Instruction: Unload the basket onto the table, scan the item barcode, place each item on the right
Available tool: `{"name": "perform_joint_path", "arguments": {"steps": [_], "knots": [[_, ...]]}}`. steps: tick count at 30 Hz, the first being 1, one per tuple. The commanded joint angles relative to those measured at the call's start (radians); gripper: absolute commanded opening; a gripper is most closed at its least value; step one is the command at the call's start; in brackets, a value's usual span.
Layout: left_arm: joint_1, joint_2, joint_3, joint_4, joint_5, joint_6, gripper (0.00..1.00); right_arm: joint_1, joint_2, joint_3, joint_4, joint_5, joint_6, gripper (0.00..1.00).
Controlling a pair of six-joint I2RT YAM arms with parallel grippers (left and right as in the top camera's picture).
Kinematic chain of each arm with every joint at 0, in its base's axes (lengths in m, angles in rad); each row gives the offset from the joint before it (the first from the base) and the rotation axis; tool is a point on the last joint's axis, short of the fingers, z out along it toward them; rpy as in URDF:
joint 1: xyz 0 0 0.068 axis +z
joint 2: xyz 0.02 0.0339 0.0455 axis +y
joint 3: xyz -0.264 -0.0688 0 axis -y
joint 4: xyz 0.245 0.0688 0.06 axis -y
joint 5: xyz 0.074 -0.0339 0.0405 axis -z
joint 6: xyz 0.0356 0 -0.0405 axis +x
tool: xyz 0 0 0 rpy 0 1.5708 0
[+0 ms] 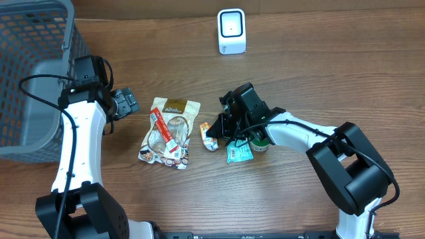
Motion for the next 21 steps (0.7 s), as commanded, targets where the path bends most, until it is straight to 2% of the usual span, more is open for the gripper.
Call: {"name": "perform_joint_path", "arguments": {"steps": [1, 11, 15, 21], "knots": [[-0.002, -0.008, 0.006, -0.002, -0.013, 0.011, 1.00, 0.005, 0.015, -0.006, -0.020, 0.055, 0.006, 0.04], [-0.002, -0.008, 0.006, -0.002, -0.013, 0.011, 1.00, 0.016, 0.015, -0.006, -0.032, 0.080, 0.003, 0.06], [-0.002, -0.008, 0.006, -0.002, -0.013, 0.011, 1.00, 0.016, 0.015, -0.006, -0.032, 0.080, 0.002, 0.13], [-0.002, -0.008, 0.006, -0.002, -0.013, 0.011, 1.00, 0.016, 0.015, -0.006, -0.032, 0.080, -0.001, 0.16]]}}
